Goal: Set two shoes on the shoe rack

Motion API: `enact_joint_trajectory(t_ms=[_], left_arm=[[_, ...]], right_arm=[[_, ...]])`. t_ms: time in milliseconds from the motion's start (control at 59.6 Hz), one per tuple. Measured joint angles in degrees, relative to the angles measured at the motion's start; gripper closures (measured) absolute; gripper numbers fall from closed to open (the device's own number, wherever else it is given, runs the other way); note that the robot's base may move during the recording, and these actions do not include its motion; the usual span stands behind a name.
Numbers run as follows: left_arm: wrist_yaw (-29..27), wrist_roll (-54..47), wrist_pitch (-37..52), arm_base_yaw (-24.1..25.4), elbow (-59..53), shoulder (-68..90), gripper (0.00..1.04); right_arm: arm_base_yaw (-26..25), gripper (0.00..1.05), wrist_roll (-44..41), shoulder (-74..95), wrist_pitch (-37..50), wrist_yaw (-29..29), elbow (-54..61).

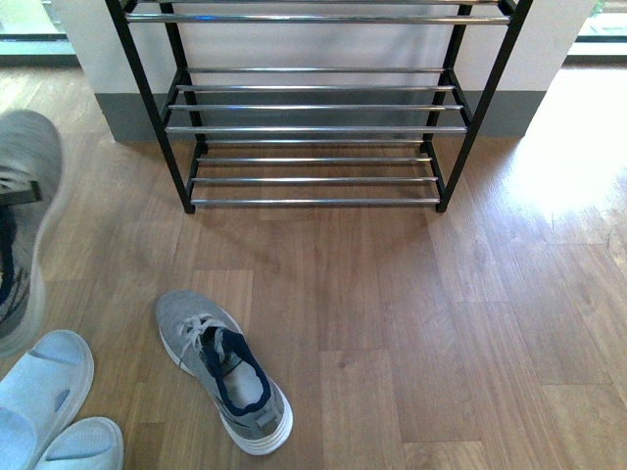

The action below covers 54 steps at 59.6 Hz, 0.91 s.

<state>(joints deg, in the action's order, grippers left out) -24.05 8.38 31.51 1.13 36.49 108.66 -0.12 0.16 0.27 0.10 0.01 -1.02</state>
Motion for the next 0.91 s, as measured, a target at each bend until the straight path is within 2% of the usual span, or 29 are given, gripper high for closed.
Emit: enact_joint_trajectory(t_ms=[302,386,436,487,906], left_arm=[[-3.0,-5.1,-3.6,-2.0,-20.0,-32.4,1.03],[-6.9,-7.8,-10.5,-6.3,-24.9,-45.8,1.03],[-11.3,-10.3,-15.3,-10.2,-27.1,-55.7,1.03],[-12.0,-11.3,-16.7,-11.5,-27.4,-61.0,1.03],[-12.2,-12.2,-16.7,-11.9,-27.2,-63.2,1.03]], right_arm=[[0.0,0.09,0.0,0.0,0.0,0.0,0.0],[0.0,0.09,0.0,0.0,0.0,0.0,0.0],[0.0,0.09,0.0,0.0,0.0,0.0,0.0],[0.0,0.09,0.0,0.0,0.0,0.0,0.0],[0.0,0.09,0.0,0.0,0.0,0.0,0.0]])
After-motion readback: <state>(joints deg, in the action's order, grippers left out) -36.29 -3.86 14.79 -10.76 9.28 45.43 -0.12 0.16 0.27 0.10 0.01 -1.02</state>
